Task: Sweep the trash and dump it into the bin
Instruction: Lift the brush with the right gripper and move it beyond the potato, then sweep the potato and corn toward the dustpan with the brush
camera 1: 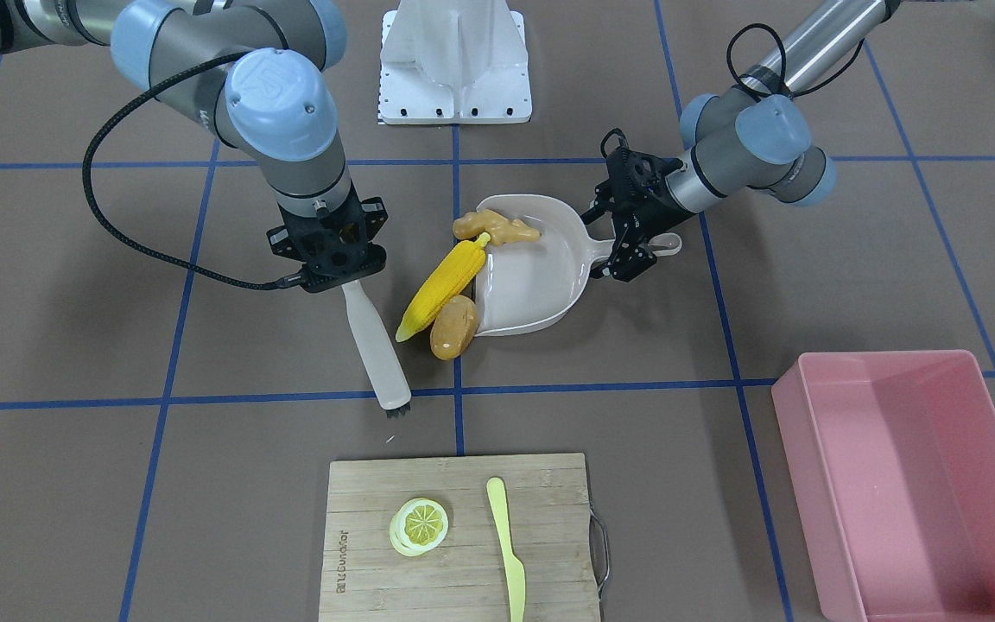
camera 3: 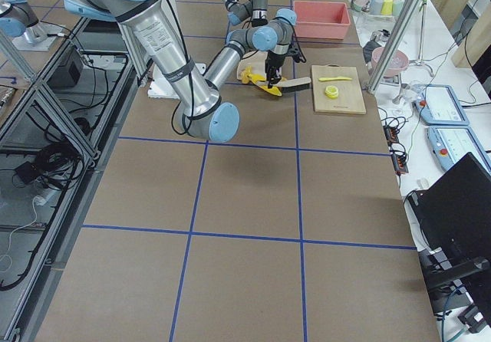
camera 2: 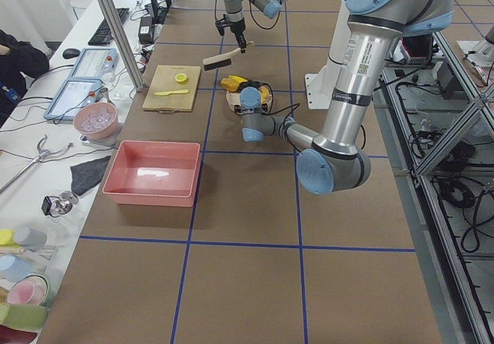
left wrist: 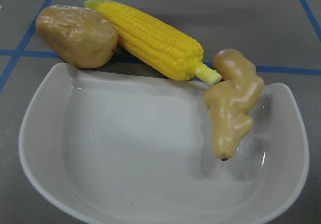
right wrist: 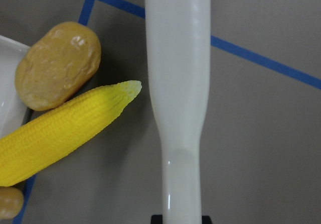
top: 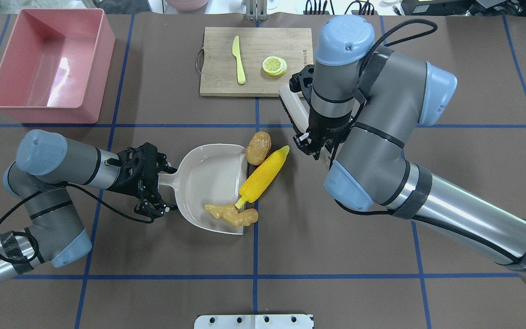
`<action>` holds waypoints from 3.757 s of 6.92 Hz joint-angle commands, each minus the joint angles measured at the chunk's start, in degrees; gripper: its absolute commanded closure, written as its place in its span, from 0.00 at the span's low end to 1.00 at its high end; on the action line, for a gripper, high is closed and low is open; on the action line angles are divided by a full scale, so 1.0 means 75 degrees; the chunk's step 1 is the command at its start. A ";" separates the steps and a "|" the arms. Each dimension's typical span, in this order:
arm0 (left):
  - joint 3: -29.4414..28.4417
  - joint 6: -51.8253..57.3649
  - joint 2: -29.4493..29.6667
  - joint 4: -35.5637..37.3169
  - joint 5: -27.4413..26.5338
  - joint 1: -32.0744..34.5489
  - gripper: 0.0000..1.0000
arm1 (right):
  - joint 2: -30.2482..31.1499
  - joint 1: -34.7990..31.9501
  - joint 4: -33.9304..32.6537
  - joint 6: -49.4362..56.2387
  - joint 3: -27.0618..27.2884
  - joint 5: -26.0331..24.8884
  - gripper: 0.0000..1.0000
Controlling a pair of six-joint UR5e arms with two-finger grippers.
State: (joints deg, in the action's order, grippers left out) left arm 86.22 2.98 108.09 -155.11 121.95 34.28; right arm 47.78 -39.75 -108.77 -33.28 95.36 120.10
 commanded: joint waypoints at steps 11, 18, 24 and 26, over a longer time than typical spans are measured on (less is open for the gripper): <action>0.0011 -0.0011 0.0001 0.0009 -0.0112 -0.0012 0.02 | -0.0067 0.1056 0.0675 0.1507 -0.0073 -0.0979 1.00; 0.0011 -0.0011 -0.0010 0.0009 -0.0147 -0.0012 0.02 | -0.0254 0.1153 0.0312 0.1273 0.0293 -0.0323 1.00; 0.0023 0.0001 -0.0010 0.0009 -0.0182 -0.0023 0.02 | 0.0553 0.0589 -0.0803 -0.1298 0.1124 0.0542 1.00; 0.0023 0.0001 -0.0010 0.0021 -0.0182 -0.0023 0.02 | 0.0987 0.1042 0.0643 -0.3053 0.1044 0.0907 1.00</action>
State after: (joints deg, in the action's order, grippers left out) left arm 86.40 2.99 108.02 -154.98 120.54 34.10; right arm 53.41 -34.28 -110.17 -47.53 103.43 125.28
